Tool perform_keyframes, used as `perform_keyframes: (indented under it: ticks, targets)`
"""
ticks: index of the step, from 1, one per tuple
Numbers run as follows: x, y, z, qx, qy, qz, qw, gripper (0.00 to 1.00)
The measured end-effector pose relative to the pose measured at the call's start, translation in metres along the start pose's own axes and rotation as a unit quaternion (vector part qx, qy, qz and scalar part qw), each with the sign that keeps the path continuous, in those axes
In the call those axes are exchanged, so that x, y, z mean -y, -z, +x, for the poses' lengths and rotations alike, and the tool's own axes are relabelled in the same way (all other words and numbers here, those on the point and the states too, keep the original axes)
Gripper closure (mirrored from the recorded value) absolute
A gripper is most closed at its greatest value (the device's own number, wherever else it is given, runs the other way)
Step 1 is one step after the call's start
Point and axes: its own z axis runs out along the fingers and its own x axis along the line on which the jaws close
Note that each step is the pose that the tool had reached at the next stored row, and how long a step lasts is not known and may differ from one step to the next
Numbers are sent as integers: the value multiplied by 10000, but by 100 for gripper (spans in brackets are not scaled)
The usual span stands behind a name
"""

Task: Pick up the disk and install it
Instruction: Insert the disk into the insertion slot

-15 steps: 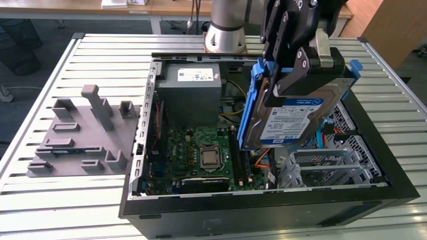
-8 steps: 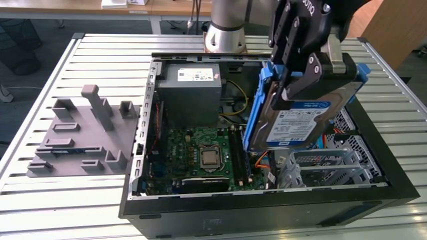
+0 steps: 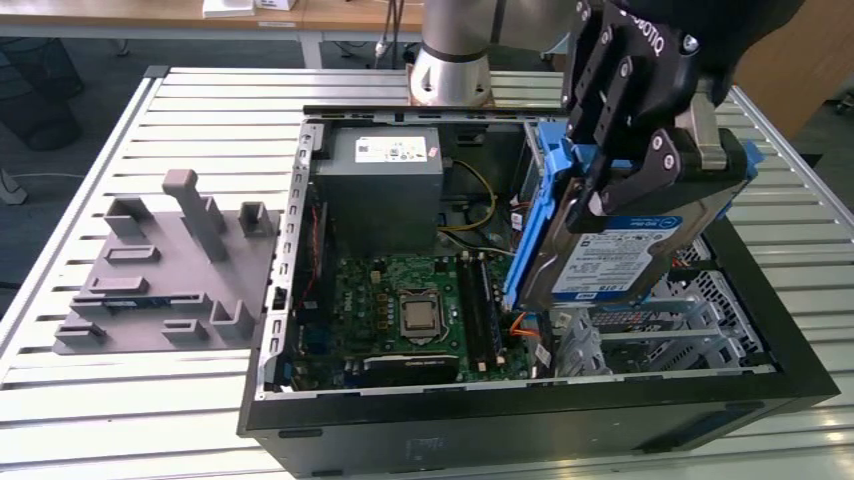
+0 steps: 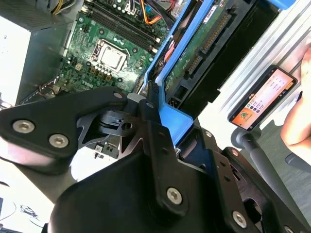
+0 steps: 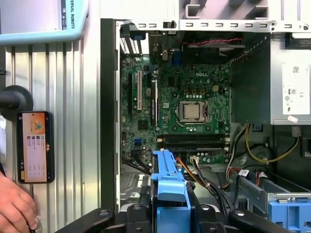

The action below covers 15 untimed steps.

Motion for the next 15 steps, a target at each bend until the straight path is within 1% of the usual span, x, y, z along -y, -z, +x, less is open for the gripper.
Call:
perform_keyframes:
  ticks: [4, 7, 11, 15]
  targets:
    - [61, -26, 18, 0, -6, 0, 10000, 64]
    - [121, -41, 26, 1, -10, 0, 10000, 64]
    - [222, -60, 30, 0, -14, 0, 10000, 64]
    - [338, -74, 29, 1, -18, 0, 10000, 64]
